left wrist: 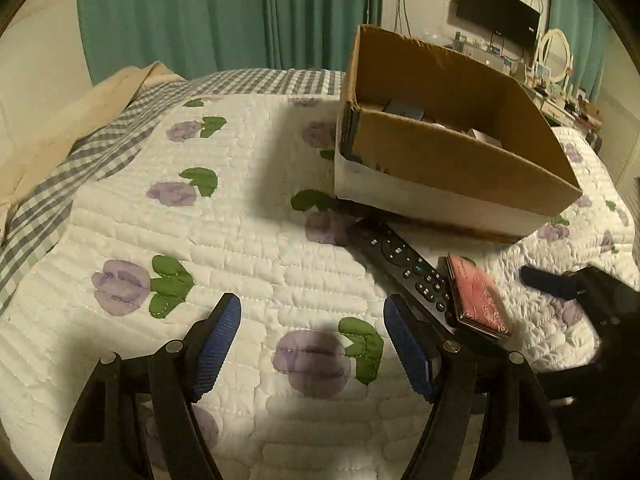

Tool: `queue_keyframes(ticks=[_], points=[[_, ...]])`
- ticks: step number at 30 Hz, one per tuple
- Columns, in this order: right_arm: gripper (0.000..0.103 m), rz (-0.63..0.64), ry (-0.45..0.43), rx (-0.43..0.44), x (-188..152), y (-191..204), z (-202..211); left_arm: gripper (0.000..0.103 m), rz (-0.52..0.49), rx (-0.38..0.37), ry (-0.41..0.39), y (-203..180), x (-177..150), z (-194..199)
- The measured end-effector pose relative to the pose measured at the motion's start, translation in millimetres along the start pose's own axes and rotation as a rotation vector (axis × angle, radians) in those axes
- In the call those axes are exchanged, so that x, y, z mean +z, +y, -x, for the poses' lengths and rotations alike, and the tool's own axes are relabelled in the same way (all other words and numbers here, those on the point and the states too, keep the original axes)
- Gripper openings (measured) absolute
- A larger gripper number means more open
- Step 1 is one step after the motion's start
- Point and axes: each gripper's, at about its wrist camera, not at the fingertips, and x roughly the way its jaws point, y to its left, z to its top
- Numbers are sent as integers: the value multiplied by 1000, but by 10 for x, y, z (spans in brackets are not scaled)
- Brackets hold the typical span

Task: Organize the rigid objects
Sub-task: 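Grasp the pink card case with the right gripper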

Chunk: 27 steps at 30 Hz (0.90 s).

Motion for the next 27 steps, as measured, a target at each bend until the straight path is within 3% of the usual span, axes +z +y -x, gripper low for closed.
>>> queue_keyframes(ticks=[3, 5, 10, 16, 18, 20, 22, 27], points=[[63, -47, -4, 45, -9, -87, -13, 77, -8, 2, 6, -4, -3, -22], [50, -55, -28, 35, -10, -116, 69, 77, -11, -4, 11, -18, -16, -15], [44, -73, -72, -36, 24, -226, 177, 77, -18, -8, 6, -58, 15, -22], [39, -4, -91, -156, 44, -91, 147, 77, -23, -22, 17, -163, 32, -45], [24, 0, -105, -201, 43, -96, 197, 77, -31, -20, 18, -213, 35, -38], [20, -6, -116, -255, 26, -136, 273, 77, -37, -24, 15, -254, 37, -22], [21, -82, -110, -166, 18, -296, 290, 77, -41, -29, 14, -300, 44, -19], [21, -90, -94, -106, 54, -321, 205, 77, -34, -40, 40, -405, 66, -92]])
